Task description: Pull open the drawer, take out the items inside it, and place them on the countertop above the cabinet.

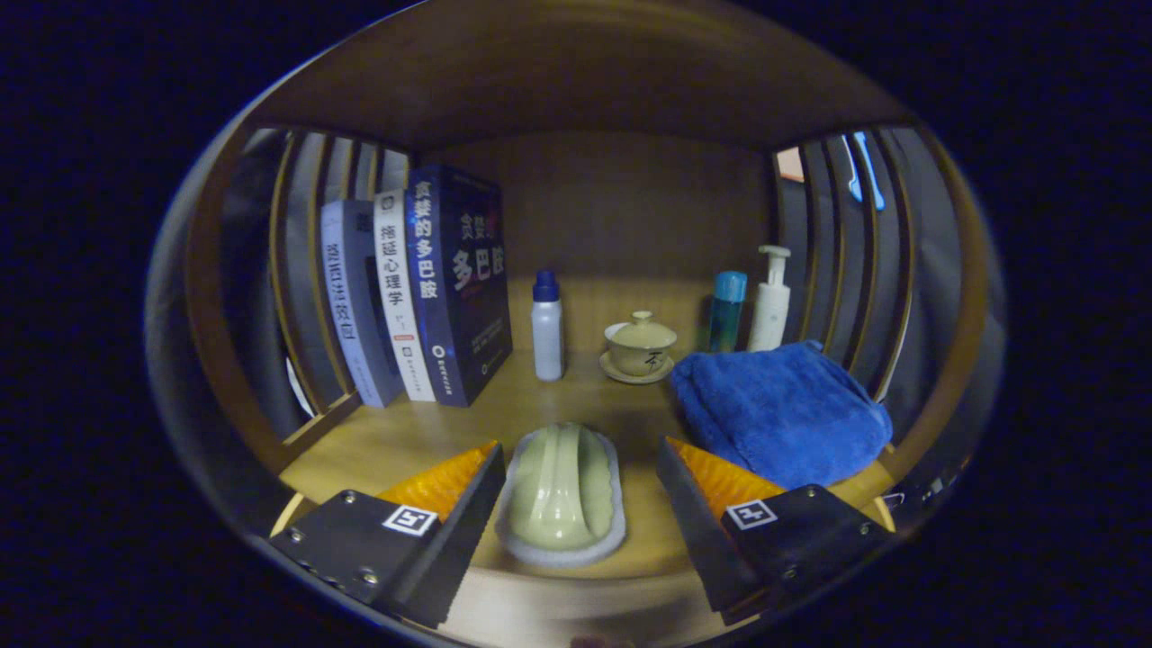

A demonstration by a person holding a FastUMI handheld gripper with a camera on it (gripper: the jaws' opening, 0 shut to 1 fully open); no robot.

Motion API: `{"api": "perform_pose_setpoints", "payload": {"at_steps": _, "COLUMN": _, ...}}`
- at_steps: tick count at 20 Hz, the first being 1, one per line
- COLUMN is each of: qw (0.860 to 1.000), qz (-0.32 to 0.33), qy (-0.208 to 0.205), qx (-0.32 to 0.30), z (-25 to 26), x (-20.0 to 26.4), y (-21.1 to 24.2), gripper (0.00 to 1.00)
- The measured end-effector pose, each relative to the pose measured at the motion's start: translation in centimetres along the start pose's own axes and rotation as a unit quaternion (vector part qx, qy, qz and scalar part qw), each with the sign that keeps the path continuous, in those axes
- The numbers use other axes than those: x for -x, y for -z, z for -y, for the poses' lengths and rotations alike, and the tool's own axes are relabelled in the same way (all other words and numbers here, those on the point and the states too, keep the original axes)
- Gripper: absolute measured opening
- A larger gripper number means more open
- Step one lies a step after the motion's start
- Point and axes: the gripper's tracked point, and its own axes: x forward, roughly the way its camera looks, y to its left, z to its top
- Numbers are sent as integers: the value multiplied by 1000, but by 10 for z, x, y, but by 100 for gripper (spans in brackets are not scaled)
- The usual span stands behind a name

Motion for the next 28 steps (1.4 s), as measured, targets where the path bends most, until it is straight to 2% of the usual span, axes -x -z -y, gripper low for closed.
{"api": "perform_pose_setpoints", "payload": {"at_steps": 6, "qw": 997, "qz": 65, "qy": -35, "qx": 17, "z": -7, "x": 88, "y": -3, "gripper": 100}}
{"api": "perform_pose_setpoints", "payload": {"at_steps": 9, "qw": 995, "qz": 78, "qy": -53, "qx": 14, "z": -11, "x": 124, "y": 11, "gripper": 100}}
{"api": "perform_pose_setpoints", "payload": {"at_steps": 12, "qw": 995, "qz": 84, "qy": -52, "qx": 3, "z": -7, "x": 149, "y": 31, "gripper": 100}}
{"api": "perform_pose_setpoints", "payload": {"at_steps": 17, "qw": 994, "qz": 92, "qy": -61, "qx": -8, "z": -9, "x": 169, "y": 58, "gripper": 100}}
{"api": "perform_pose_setpoints", "payload": {"at_steps": 28, "qw": 996, "qz": 76, "qy": -35, "qx": 8, "z": -6, "x": 171, "y": 107, "gripper": 100}}
